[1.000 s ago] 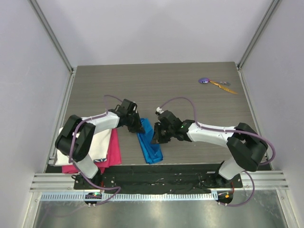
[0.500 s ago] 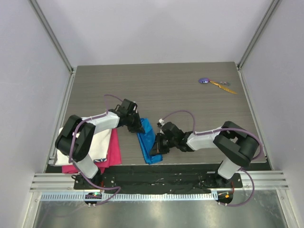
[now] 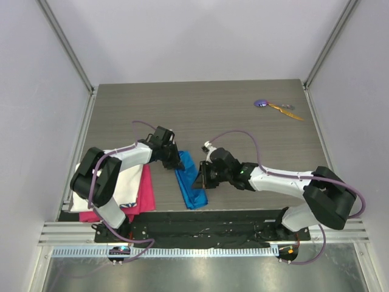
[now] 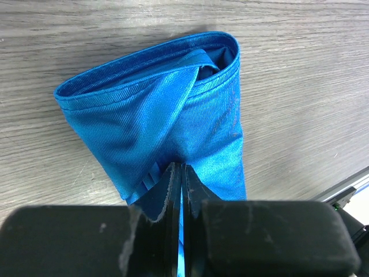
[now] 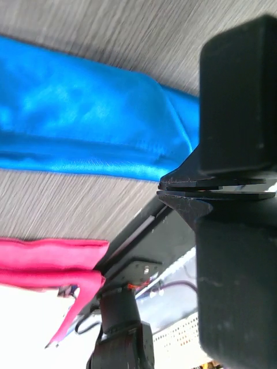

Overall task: Fold the napkin into a case and place the utensils inside
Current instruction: Smooth out the smaller rectangle-folded napkin at the center of the board.

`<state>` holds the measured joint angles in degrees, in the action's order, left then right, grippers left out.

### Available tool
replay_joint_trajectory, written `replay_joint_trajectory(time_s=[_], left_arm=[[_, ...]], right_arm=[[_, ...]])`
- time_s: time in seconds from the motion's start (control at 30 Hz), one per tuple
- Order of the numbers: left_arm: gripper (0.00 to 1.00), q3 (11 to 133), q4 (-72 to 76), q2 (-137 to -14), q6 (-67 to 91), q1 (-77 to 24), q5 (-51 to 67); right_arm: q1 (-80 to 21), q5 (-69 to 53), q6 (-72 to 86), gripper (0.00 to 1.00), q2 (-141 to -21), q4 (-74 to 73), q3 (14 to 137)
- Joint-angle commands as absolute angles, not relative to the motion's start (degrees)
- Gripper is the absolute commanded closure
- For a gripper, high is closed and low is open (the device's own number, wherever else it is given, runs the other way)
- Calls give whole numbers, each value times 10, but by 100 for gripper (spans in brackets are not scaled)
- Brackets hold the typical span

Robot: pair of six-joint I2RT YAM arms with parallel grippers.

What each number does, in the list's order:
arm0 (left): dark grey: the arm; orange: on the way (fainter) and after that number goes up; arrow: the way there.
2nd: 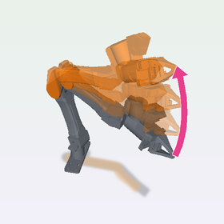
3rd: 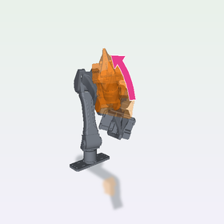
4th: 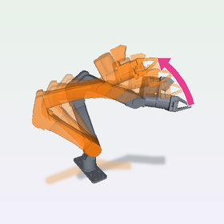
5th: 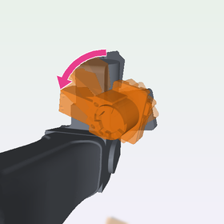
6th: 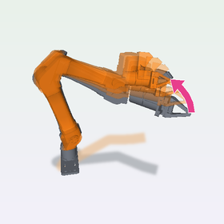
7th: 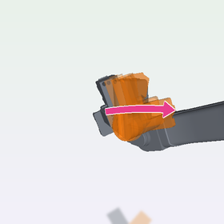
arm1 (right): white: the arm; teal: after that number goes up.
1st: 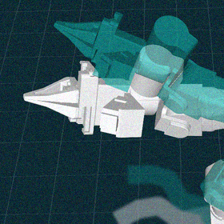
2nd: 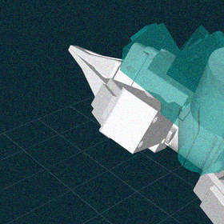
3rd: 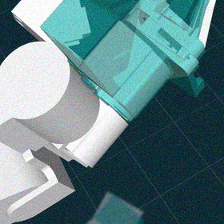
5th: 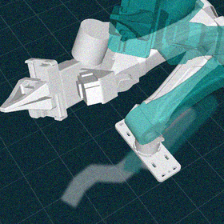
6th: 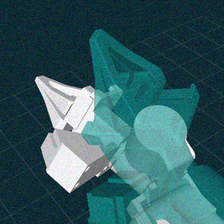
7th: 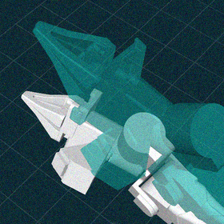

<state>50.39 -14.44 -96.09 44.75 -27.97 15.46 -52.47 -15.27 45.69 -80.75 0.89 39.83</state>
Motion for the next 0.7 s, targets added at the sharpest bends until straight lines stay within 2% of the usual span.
replay_joint_trajectory(time_s=[0.0,0.23,0.43,0.5,0.57,0.6,0.67], left_arm=[[94,504,-171,-958,429,-268,100],[94,505,-173,-948,432,-263,107],[94,511,-177,-926,435,-263,127],[93,513,-178,-918,440,-263,132],[88,516,-178,-899,446,-260,141],[85,517,-178,-890,451,-258,146],[74,519,-178,-867,461,-248,155]], right_arm=[[-549,-142,479,96,-831,49,359],[-578,-117,476,97,-872,68,358],[-577,-63,404,96,-835,-81,446],[-578,-50,389,92,-831,-122,482],[-578,-36,362,89,-840,-161,518],[-577,-25,352,83,-847,-173,532],[-578,-3,328,77,-867,-212,571]])
